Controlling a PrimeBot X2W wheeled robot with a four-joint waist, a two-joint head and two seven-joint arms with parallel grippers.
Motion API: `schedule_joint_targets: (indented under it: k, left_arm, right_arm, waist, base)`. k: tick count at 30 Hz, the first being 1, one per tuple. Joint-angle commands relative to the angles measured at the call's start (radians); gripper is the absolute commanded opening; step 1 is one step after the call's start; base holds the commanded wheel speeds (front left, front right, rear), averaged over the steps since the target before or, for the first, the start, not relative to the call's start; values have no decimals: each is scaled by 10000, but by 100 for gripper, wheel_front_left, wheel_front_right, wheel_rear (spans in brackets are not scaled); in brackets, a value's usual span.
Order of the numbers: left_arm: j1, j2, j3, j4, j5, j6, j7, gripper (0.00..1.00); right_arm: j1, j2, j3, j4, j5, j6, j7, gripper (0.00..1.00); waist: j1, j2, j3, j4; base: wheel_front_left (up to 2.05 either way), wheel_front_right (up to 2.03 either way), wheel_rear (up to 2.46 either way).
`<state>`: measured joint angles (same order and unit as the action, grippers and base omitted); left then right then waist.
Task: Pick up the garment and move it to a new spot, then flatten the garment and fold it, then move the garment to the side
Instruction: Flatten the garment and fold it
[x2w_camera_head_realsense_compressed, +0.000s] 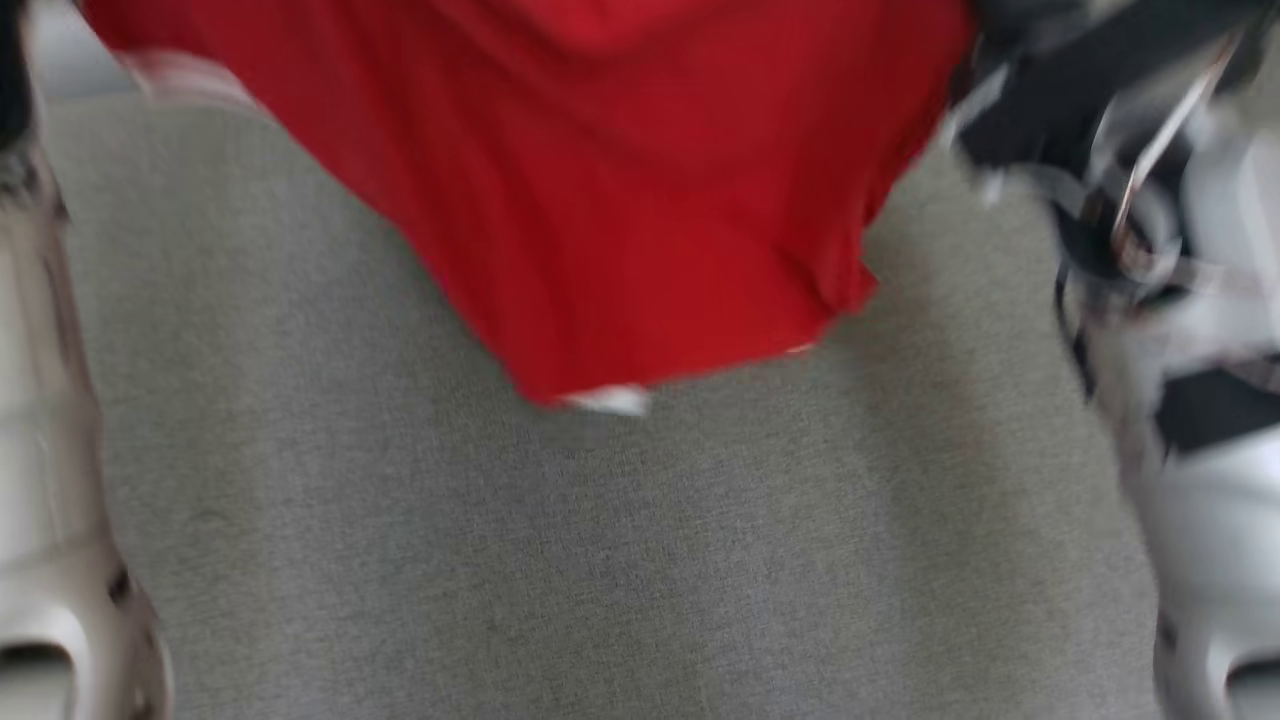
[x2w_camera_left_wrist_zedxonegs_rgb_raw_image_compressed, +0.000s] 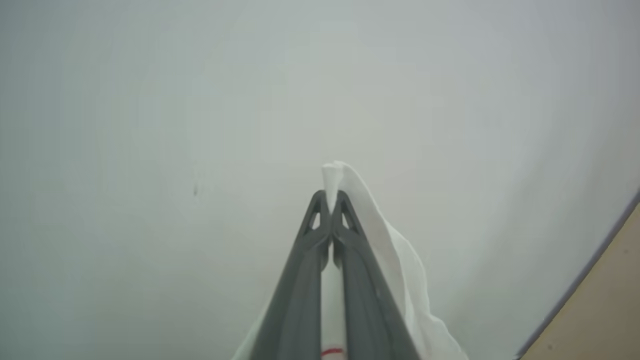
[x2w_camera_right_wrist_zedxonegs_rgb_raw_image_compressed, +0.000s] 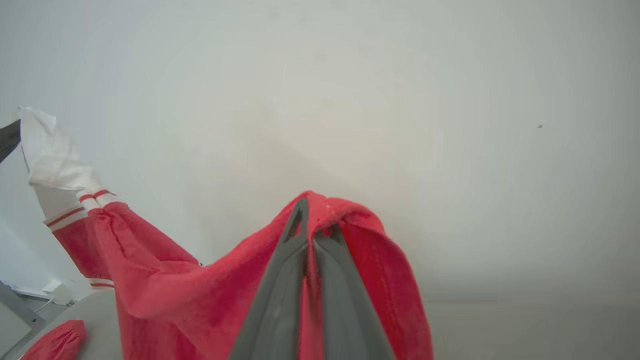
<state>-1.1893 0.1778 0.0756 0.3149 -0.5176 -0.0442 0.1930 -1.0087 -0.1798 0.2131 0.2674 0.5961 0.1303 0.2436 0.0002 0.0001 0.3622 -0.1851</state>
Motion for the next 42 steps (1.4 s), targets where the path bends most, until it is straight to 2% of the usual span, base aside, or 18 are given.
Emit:
schedule_joint_targets:
  k: [1, 8, 14, 22, 27, 32, 37, 42]
  left_arm:
    - [-443, 106, -34, 152, 196, -12, -278, 0]
    - [-2718, 423, -331, 997, 935, -288, -2451, 0]
    - [-4299, 726, -517, 1457, 1424, -465, -4008, 0]
    - [-5393, 688, -554, 1094, 1482, -717, -4566, 0]
    - [-4219, 498, -904, 268, 1253, -861, -4567, 0]
    - [-2383, 528, -1630, -935, 376, -839, -4575, 0]
    - [90, 462, -1872, -1800, -689, -842, -4572, 0]
    - [3018, 137, -1832, -2407, -1689, -843, -4570, 0]
  right_arm:
    - [-536, 55, -48, 313, -30, 10, -269, 0]
    - [-3722, 333, -665, 2545, -483, 10, -2638, 0]
    - [-5577, 287, -1271, 3840, -956, 10, -4432, 0]
    - [-6421, 80, -1688, 4217, -1855, 10, -5080, 0]
    - [-5748, -32, -1161, 4190, -2241, 10, -5088, 0]
    - [-4453, -259, -326, 3735, -2112, 10, -5093, 0]
    - [-2605, -559, 603, 3413, -1191, 10, -5078, 0]
    - [-715, -953, 1258, 3118, 154, 10, -4794, 0]
  waist:
    - [-2, -1, 1188, -35]
    - [-2, -1, 1946, -14]
    - [-2, -1, 2150, -9]
    - [-2, -1, 2528, 35]
    - [-2, -1, 3051, 149]
    - [-2, -1, 3004, 358]
    - [-2, -1, 2199, 646]
    - [-2, -1, 788, 977]
  base:
    - [0, 0, 0]
    - [0, 0, 0]
    - [0, 0, 0]
    - [0, 0, 0]
    - [0, 0, 0]
    - [0, 0, 0]
    - [0, 0, 0]
    - [0, 0, 0]
